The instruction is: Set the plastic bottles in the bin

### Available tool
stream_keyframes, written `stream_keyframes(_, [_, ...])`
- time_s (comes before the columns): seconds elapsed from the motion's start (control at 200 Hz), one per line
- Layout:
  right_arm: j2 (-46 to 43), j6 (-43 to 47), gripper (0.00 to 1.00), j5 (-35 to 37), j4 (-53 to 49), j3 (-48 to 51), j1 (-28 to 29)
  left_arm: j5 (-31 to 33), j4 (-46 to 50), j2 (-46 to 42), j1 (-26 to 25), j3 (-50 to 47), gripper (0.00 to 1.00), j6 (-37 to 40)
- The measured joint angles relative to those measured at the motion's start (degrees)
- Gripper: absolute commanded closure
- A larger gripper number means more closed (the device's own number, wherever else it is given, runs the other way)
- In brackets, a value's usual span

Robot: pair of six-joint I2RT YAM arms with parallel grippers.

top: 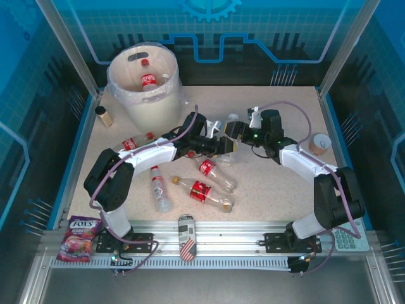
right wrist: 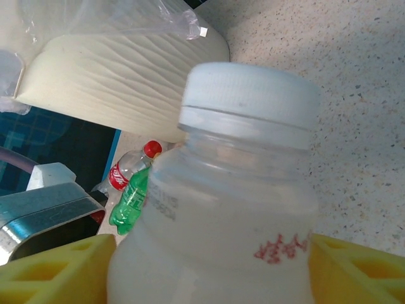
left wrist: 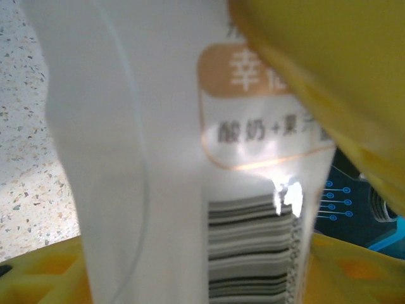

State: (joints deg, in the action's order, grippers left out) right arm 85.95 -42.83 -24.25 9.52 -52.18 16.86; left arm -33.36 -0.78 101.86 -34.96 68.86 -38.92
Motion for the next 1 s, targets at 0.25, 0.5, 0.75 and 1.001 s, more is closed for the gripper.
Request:
stream_keyframes(0.25, [-1.8, -0.5, 0.13, 4.1, 0.1, -0.1, 0.0, 0.1, 0.5, 0.0, -0.2, 0.0, 0.38, 0.4])
stream_keyframes(0.5, [-11.5, -1.1, 0.13, 7.5, 1.1, 1.7, -3.5, 0.5, 3.1, 0.0, 0.3, 1.2, 0.43, 2.1])
stream_keyframes(0.75, [-15.0, -1.1, 0.12, 9.0, -0.8, 5.4, -8.6, 2.6, 15.3, 0.0, 3.2, 15.5, 0.45, 9.5])
stream_keyframes(1.001, [-15.4, -1.2, 0.12, 9.0, -2.2, 7.1, -8.7, 3.1, 26.1, 0.0, 9.3, 35.4, 0.45, 17.0])
